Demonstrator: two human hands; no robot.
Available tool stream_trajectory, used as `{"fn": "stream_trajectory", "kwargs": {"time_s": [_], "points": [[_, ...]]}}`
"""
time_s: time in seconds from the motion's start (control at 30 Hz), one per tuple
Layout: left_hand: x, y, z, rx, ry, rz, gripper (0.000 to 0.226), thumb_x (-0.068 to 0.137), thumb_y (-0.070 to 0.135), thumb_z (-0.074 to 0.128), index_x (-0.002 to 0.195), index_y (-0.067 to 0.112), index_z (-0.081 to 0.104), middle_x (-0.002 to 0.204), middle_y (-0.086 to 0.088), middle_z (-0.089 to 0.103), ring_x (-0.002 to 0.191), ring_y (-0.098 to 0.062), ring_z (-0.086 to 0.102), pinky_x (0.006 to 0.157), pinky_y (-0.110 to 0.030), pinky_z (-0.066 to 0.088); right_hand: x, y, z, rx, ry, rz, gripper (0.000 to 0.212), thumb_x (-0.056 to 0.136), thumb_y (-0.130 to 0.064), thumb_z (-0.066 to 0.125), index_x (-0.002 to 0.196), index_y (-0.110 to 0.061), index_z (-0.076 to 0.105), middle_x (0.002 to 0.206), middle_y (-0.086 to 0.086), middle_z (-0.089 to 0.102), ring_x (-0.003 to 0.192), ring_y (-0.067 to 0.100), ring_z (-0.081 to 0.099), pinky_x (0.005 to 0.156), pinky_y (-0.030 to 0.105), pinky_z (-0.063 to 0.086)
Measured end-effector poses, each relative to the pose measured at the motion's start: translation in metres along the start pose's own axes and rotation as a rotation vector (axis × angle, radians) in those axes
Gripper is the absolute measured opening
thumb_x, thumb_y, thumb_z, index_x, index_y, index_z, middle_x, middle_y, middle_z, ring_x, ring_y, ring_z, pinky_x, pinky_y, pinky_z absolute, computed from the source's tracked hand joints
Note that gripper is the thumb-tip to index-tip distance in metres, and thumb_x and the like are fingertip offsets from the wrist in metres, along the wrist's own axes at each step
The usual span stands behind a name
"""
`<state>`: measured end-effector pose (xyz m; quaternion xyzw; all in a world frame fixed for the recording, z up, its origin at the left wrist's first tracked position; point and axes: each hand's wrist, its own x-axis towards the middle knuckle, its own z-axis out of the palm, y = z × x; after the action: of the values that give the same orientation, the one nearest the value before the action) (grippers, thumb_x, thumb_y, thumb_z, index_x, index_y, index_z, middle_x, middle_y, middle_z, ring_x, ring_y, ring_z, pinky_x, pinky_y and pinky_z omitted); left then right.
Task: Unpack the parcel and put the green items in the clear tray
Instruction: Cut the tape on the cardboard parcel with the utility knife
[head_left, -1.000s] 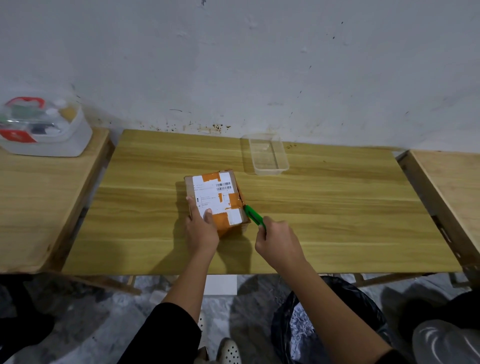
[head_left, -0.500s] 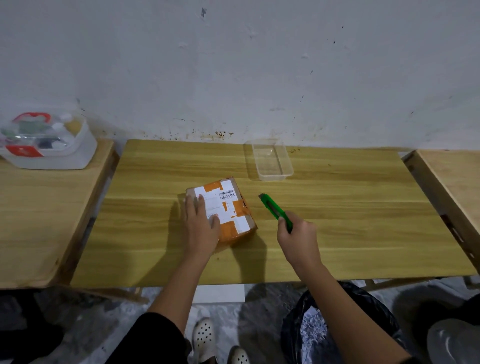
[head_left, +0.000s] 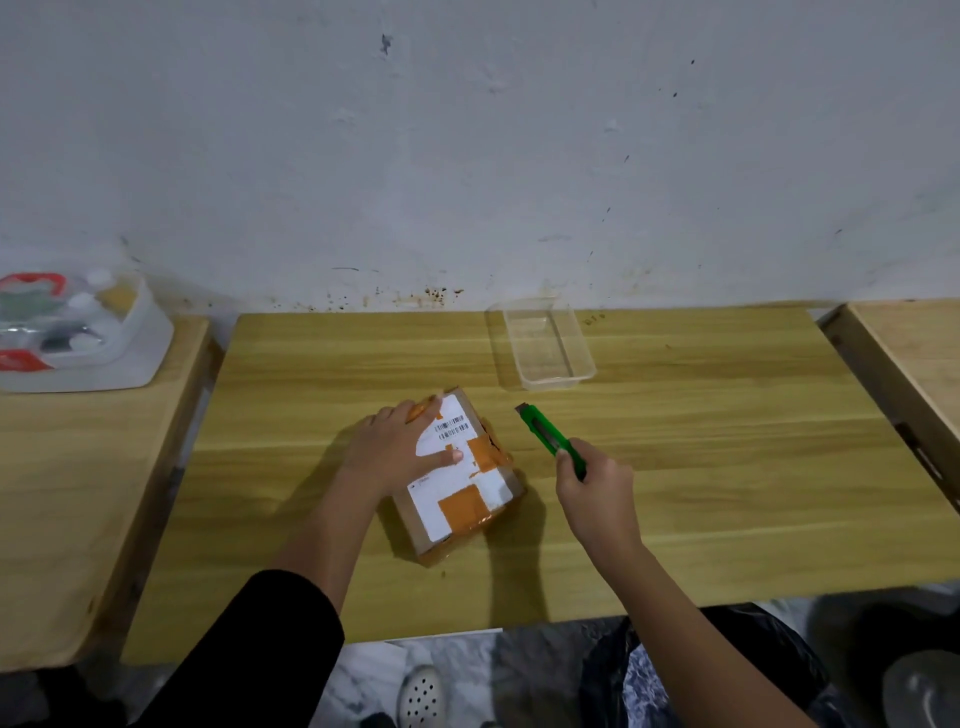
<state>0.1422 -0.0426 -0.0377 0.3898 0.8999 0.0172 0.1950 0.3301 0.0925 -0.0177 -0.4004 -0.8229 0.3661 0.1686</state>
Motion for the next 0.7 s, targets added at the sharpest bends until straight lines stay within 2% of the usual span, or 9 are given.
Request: {"fn": "stream_trajectory", "kwargs": {"time_s": [0.13,0.2,0.47,0.6,0.7], "points": [[-0.005,0.006,0.007,-0.157,0.137,-0.359,0.085,0.081,0.073,0.032,0.148,0.027,0.007,0.145,-0.016,0.032,0.13,-0.036,0.033,0.106,-0.047,0.026,0.002,-0.002,0.0,0.026,0.002,0.015,0.021,0.092,-0.013,0.047,0.099,-0.004,0.065,0.053,0.011,0.051,0.04,0.017,0.04,0.042,0.031,0.032],[-0.012,0.007,0.014,-0.244,0.183,-0.472,0.083,0.082,0.071,0.032,0.147,0.025,0.01,0.143,-0.019,0.033,0.129,-0.038,0.032,0.107,-0.048,0.024,0.001,-0.003,0.001,0.029,-0.005,0.015,0.021,0.093,-0.013,0.047,0.099,-0.005,0.065,0.053,0.009,0.05,0.04,0.015,0.039,0.04,0.03,0.031],[-0.046,0.029,0.04,-0.448,0.278,-0.532,0.076,0.088,0.061,0.035,0.148,0.026,0.005,0.136,-0.019,0.034,0.123,-0.037,0.032,0.101,-0.045,0.03,-0.01,-0.008,0.007,-0.018,-0.057,-0.002,0.023,0.093,-0.012,0.046,0.104,-0.003,0.064,0.057,0.008,0.055,0.04,0.011,0.041,0.034,0.017,0.029],[-0.044,0.03,0.046,-0.597,0.306,-0.519,0.076,0.089,0.056,0.039,0.148,0.027,0.002,0.136,-0.02,0.033,0.122,-0.037,0.035,0.099,-0.044,0.035,-0.009,-0.01,0.007,-0.054,-0.065,-0.001,0.022,0.093,-0.013,0.046,0.101,-0.003,0.064,0.059,0.008,0.055,0.041,0.012,0.043,0.035,0.015,0.028],[-0.043,0.027,0.05,-0.749,0.311,-0.478,0.077,0.089,0.053,0.044,0.148,0.029,0.0,0.137,-0.019,0.032,0.12,-0.035,0.041,0.095,-0.042,0.041,-0.006,-0.012,0.007,-0.042,-0.043,-0.006,0.021,0.093,-0.013,0.046,0.095,-0.001,0.063,0.064,0.016,0.06,0.044,0.016,0.046,0.038,0.023,0.033]]}}
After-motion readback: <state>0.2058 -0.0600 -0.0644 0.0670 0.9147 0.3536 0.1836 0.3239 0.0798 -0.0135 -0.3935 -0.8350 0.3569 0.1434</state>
